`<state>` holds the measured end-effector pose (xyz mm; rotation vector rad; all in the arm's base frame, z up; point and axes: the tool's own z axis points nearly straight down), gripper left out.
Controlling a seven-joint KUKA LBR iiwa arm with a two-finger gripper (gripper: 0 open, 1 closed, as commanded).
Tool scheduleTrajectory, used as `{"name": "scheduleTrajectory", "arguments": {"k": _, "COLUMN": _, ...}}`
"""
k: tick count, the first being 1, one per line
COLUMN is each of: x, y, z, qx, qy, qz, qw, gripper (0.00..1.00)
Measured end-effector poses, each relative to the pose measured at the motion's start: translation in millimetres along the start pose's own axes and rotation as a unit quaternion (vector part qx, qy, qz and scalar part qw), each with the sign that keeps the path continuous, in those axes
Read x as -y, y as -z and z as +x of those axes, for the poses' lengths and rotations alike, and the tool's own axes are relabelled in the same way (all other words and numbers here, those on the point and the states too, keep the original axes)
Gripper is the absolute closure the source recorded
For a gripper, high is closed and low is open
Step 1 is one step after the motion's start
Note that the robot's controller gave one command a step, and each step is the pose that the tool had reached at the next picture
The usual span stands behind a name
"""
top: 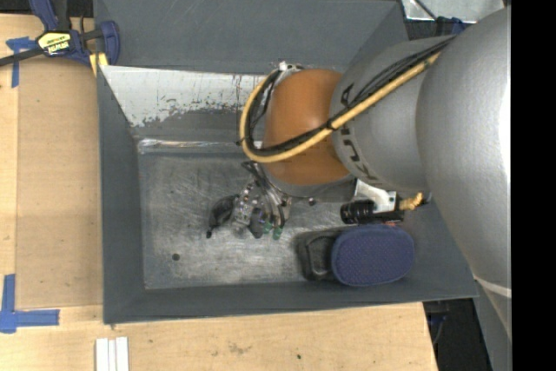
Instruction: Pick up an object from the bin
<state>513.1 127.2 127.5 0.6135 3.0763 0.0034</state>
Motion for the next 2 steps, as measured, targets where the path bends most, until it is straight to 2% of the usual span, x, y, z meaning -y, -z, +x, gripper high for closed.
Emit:
{"name": "scheduleTrajectory", "arguments": {"k": 1, "x": 0, "y": 7, "z": -1.3, "qx": 0.0001, "qy": 0.0, "qz": 0.0, "qw": 1.0, "gripper": 1.0}}
{"name": "scheduleTrajectory", "arguments": {"k": 2, "x": 0, "y": 36, "z": -2.9, "qx": 0.0003, "qy": 0.0, "qz": 0.0, "qw": 1.0, "gripper": 1.0}}
